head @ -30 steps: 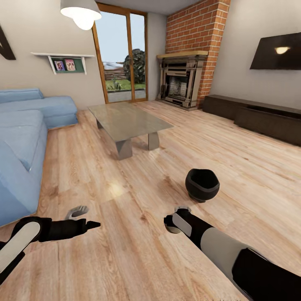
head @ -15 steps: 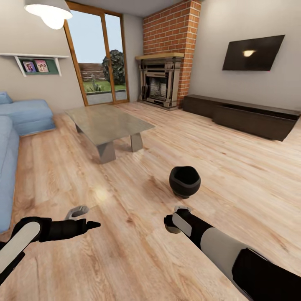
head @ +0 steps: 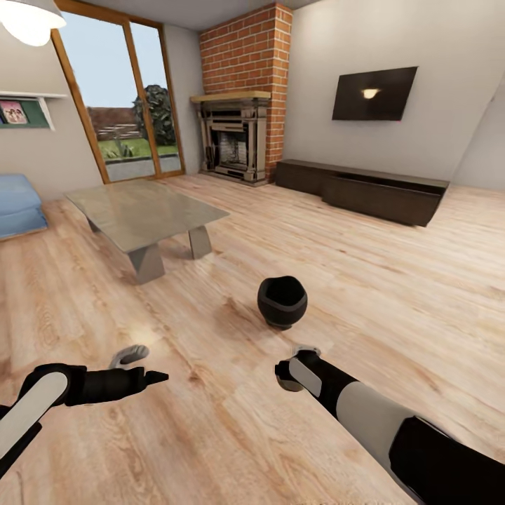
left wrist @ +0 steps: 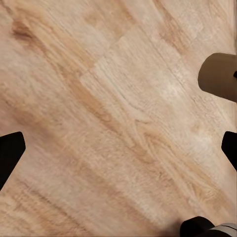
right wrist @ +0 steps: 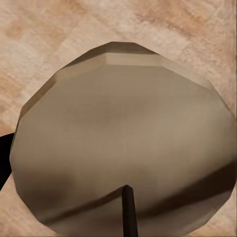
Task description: Place each of the two pumpkins and all three candles from the living room inside a cabinet in the living room (use any cabinet), then make sure every cabinet is closed, and position the cauldron so it is next to a table in the living room.
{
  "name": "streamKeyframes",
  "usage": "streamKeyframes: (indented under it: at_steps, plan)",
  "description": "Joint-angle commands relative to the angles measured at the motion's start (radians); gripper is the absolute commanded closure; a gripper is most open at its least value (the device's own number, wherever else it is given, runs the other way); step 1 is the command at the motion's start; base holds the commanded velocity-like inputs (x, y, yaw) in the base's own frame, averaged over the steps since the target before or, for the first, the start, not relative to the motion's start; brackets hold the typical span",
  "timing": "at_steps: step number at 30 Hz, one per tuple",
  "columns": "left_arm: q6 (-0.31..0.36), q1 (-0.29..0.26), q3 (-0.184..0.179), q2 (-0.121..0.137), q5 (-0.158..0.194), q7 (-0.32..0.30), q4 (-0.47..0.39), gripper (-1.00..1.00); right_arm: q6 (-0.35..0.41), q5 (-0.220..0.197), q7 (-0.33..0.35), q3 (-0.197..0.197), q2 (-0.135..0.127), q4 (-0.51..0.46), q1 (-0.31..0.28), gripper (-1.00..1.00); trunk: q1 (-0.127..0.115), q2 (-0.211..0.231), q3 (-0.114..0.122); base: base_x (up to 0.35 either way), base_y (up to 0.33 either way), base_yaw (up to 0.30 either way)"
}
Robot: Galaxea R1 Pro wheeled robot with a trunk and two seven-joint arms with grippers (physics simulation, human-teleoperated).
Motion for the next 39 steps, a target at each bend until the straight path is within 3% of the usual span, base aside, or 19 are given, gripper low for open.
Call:
streamKeyframes:
  at_steps: [1,39]
  plan:
    - [0.001,0.000,-0.001,0.001,0.011,0.010,-0.001,-1.00,0.001,-0.008,-0.007,0.007,0.000,-0.001,-0.002,1.00,0.000,0.000,0.000,0.000,0.000,-0.284]
    - [0.000,0.000,-0.001,0.001,0.011,0.010,0.000,-1.00,-0.005,-0.008,-0.007,0.007,0.000,-0.001,-0.001,1.00,0.000,0.000,0.017,0.000,0.000,-0.284]
